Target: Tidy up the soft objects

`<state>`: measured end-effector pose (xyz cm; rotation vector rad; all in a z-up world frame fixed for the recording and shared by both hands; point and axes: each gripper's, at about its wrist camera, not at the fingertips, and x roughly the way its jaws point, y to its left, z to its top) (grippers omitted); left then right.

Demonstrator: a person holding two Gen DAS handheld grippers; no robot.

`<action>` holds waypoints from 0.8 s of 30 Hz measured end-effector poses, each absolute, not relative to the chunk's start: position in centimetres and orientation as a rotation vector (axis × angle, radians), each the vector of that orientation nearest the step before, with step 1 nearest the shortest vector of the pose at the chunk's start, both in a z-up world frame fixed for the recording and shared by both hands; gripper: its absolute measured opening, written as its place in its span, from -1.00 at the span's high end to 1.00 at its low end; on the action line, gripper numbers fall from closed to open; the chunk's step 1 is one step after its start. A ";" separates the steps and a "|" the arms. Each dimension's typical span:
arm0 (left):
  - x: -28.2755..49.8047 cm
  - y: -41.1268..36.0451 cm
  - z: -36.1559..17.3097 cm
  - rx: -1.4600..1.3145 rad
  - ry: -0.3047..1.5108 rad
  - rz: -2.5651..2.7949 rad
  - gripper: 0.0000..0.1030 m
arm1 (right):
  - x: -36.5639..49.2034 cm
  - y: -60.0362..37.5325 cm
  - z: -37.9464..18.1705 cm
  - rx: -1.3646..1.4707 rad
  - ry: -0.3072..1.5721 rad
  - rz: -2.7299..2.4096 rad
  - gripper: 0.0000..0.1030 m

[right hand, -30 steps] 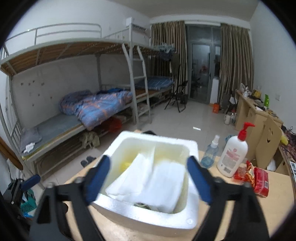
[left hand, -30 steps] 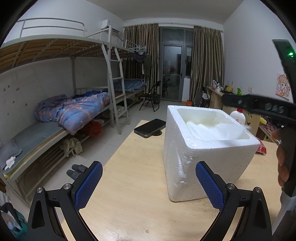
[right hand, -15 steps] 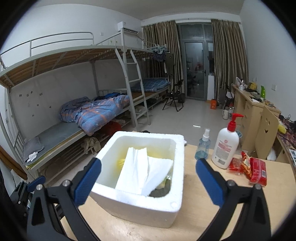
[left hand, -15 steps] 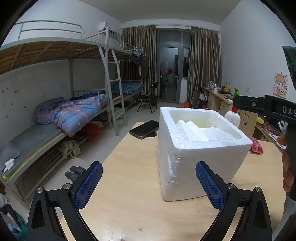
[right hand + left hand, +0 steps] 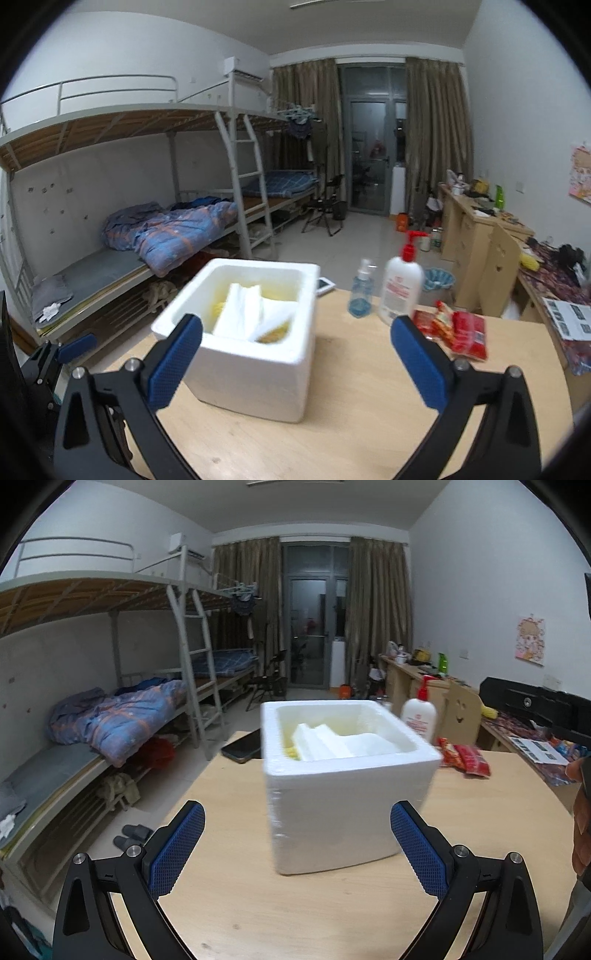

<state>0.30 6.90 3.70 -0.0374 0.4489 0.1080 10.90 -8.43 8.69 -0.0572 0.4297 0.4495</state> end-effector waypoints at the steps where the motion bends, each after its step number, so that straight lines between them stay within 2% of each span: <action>1: 0.3 6.2 3.7 -0.032 0.448 0.089 -0.96 | 10.7 -9.1 8.7 -0.053 0.428 0.434 -1.00; 12: 0.2 0.0 4.0 0.017 0.442 -0.097 -0.96 | 7.0 -17.1 7.7 0.014 0.426 0.239 -1.00; 24: 0.3 -2.2 4.1 0.036 0.445 -0.165 -0.96 | 5.3 -19.8 5.9 0.035 0.433 0.166 -1.00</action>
